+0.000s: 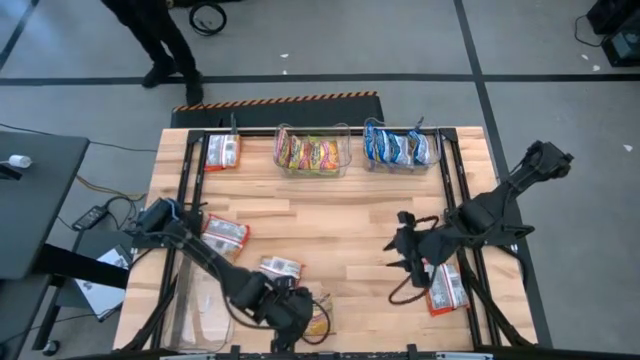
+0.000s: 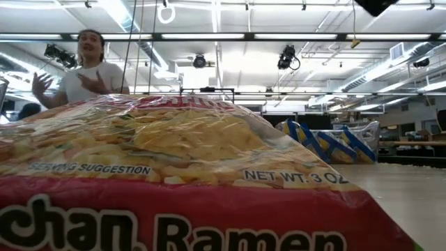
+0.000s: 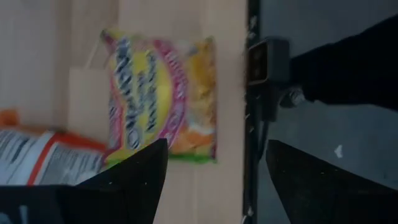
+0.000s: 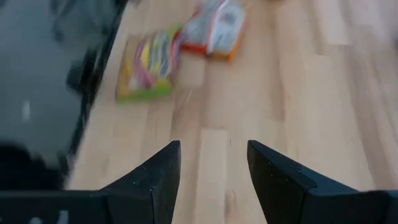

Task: Sort Maruchan noodles
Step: Put the green noodle pack into the top left transparent bin

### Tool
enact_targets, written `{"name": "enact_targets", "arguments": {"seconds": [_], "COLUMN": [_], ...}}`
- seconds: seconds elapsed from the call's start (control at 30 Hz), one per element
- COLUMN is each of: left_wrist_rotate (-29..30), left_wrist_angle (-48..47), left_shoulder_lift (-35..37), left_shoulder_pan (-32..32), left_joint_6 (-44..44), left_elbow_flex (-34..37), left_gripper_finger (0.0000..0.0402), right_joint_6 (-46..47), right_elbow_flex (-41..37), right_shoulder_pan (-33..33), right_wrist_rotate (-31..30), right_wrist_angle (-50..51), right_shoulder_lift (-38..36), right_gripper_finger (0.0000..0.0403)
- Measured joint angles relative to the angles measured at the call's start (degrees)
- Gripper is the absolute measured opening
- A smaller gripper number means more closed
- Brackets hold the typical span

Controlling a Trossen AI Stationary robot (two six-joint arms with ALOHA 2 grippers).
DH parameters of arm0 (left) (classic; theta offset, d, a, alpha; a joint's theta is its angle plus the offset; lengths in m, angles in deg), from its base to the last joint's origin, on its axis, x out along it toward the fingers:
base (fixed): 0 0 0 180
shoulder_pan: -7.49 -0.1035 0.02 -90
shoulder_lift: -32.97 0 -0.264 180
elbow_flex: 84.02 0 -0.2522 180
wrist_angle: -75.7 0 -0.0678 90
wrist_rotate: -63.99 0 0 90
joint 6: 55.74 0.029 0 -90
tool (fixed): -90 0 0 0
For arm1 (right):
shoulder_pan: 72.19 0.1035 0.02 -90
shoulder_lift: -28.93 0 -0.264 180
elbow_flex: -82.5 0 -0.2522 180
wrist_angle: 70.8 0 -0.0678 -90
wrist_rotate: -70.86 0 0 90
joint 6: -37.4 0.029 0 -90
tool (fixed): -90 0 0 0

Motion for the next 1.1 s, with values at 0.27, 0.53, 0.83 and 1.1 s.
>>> {"name": "enact_targets", "arguments": {"seconds": [0.27, 0.53, 0.83, 1.1], "left_wrist_rotate": [4.82, 8.51, 14.35, -0.76], "left_wrist_angle": [3.92, 3.85, 3.96, 1.02], "left_shoulder_lift": [-2.70, -7.76, -8.32, -5.65], "left_shoulder_pan": [2.33, 0.72, -6.49, -11.36], "left_joint_6": [0.12, 0.66, 5.13, 5.72], "left_elbow_flex": [-0.01, -0.01, 0.01, -0.76], "left_gripper_finger": [0.0274, 0.0274, 0.0274, 0.0274], "right_joint_6": [21.58, 21.41, 22.11, 23.76], "right_elbow_flex": [2.19, 2.17, 2.12, 2.12], "right_shoulder_pan": [0.05, 0.36, 3.18, 7.88], "right_wrist_rotate": [-9.30, -3.78, -2.31, -1.30], "right_wrist_angle": [-0.76, -7.06, -11.74, -10.81], "right_shoulder_lift": [-0.42, 2.67, 6.32, 6.38], "right_gripper_finger": [0.0191, 0.0191, 0.0191, 0.0191]}}
